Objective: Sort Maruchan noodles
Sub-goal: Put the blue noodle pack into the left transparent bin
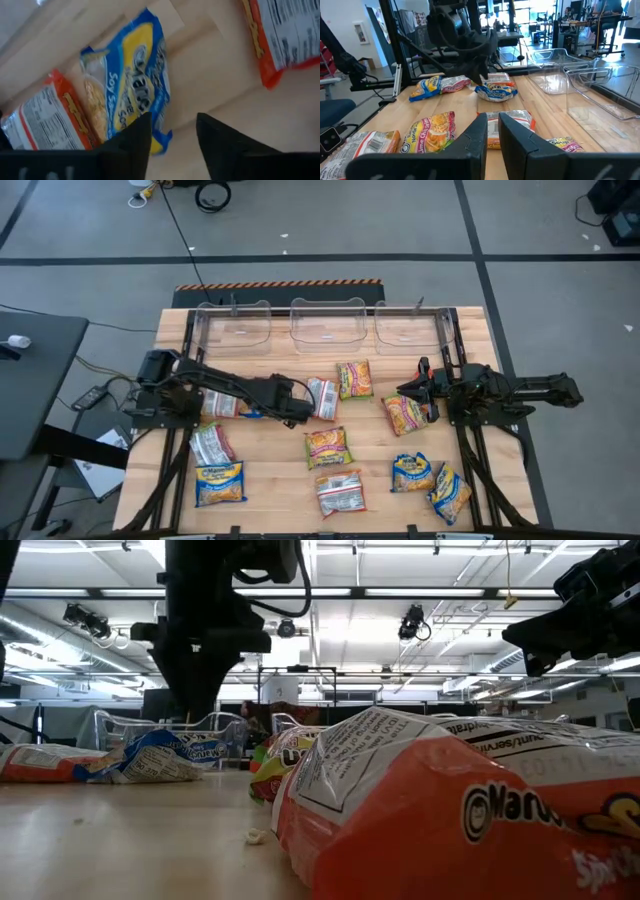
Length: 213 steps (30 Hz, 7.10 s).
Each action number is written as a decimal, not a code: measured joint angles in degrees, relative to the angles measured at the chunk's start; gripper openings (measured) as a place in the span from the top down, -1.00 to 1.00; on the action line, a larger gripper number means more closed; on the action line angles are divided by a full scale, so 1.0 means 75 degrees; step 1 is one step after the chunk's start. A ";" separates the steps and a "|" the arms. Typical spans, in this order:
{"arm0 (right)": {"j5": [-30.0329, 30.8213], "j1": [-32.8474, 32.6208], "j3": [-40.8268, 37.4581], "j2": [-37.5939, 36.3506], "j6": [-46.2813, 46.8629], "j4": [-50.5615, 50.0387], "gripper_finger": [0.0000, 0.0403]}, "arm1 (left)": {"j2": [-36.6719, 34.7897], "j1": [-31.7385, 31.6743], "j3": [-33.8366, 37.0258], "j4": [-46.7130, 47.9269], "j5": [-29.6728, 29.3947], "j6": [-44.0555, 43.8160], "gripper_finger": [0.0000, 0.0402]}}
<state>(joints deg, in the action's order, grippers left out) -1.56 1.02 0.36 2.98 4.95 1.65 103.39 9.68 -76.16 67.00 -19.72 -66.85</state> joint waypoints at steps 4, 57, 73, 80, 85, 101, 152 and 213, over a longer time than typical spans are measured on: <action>-0.0003 0.0000 0.0000 0.0000 -0.0010 0.0000 0.74 | 0.0129 -0.0003 -0.0006 0.0025 -0.0577 0.0038 -0.12; 0.0134 0.0000 0.0000 0.0003 0.0402 0.0179 0.74 | -0.2914 -0.0040 -0.1201 0.2224 -0.2559 -0.1401 0.99; 0.0233 -0.0002 0.0000 0.0000 0.0456 0.1160 0.74 | -0.3552 -0.4764 -0.0154 -0.1568 -0.2996 0.3743 1.00; -0.0085 -0.0004 0.0000 0.0003 0.0606 0.1068 0.74 | -0.3385 -0.5915 0.1519 -0.3296 -0.2238 0.4070 1.00; -0.0187 -0.0006 0.0000 0.0003 0.0812 0.1035 0.74 | -0.3348 -0.5931 0.2714 -0.5291 -0.1664 0.3986 1.00; -0.0146 -0.0009 0.0000 0.0003 0.1011 0.1032 0.74 | -0.2283 -0.5355 0.3479 -0.6154 -0.1387 0.2939 0.84; 0.0683 -0.0317 0.0400 0.0655 0.3446 0.2062 0.74 | -0.3079 0.3213 0.0699 -0.1100 0.2237 -0.1201 0.34; 0.1631 -0.3762 0.5068 0.8156 0.1284 0.1134 0.74 | -0.2581 0.4004 0.4211 -0.3363 0.5764 0.3626 0.96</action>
<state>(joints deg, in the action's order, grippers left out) 10.67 -27.20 38.37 64.15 14.58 10.15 84.03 39.71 -44.58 41.78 23.51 -39.66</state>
